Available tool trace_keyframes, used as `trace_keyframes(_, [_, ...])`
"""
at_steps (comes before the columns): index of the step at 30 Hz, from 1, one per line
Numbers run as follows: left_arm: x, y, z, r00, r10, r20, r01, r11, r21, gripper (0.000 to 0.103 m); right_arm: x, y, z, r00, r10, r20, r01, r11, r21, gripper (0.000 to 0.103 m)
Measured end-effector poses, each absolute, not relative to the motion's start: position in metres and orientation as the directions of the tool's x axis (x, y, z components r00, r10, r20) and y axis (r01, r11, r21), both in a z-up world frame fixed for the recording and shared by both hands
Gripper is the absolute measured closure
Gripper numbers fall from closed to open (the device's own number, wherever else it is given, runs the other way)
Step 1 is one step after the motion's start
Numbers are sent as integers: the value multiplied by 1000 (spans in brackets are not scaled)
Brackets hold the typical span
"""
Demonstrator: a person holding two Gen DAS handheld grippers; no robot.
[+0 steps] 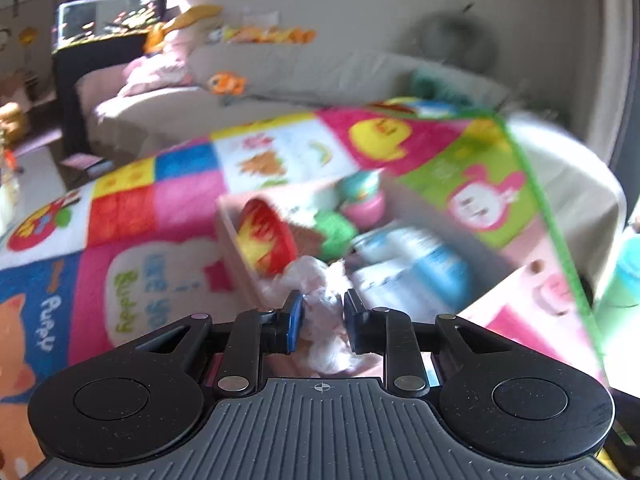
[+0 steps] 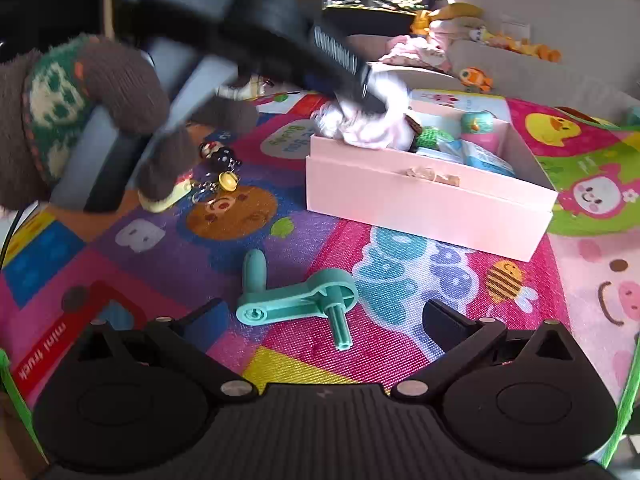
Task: Organize objects
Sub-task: 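Drop the white lace cloth into the pink box with the left tool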
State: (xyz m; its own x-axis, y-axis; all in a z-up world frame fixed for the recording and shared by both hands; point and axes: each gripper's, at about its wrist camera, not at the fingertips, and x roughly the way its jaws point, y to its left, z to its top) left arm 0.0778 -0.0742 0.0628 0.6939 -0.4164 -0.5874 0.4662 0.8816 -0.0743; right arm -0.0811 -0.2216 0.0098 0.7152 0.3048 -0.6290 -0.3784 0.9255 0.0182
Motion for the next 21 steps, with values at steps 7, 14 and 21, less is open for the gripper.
trace_keyframes(7, [67, -64, 71, 739, -494, -459, 490, 861, -138, 77, -100, -205, 9, 688, 321, -651, -471, 880, -64, 11])
trace_keyframes(14, [80, -55, 87, 809, -456, -371, 407, 890, -207, 77, -79, -218, 5, 702, 239, -671, -370, 927, -57, 11])
trace_keyframes(21, [37, -5, 88, 789, -516, -333, 418, 849, -325, 77, -91, -223, 6, 706, 241, -666, -421, 899, -120, 17])
